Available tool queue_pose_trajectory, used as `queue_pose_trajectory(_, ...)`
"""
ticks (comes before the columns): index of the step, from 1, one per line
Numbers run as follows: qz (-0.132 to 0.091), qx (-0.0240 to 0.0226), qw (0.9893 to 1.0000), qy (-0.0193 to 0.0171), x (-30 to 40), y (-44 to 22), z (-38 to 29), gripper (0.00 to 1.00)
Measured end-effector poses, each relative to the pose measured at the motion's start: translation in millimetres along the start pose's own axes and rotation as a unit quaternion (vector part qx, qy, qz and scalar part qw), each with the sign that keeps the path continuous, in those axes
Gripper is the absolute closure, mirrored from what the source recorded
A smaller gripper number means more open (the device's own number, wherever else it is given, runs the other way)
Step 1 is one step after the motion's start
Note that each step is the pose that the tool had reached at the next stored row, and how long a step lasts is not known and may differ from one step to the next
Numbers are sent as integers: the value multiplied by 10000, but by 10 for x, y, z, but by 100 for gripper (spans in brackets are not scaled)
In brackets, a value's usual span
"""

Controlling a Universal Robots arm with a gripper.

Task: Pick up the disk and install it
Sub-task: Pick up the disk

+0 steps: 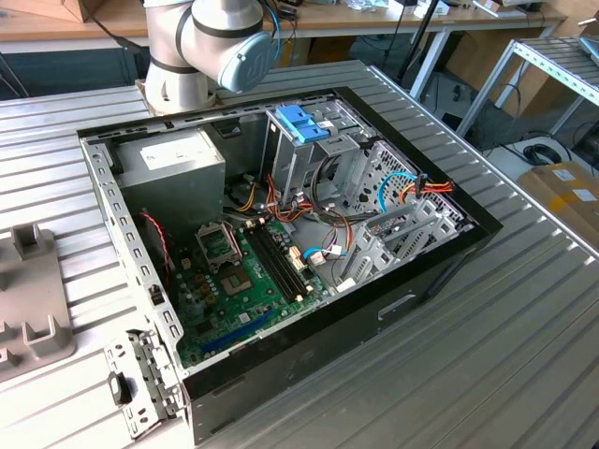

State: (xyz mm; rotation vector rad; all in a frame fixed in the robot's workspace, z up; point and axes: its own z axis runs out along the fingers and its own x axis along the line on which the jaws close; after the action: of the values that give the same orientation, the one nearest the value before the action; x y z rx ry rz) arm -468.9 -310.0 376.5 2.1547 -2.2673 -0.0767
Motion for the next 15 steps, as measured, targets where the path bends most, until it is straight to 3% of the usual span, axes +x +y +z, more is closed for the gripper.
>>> queue_pose_trajectory(15,0,0,10000,0,-4,7,-154,63)
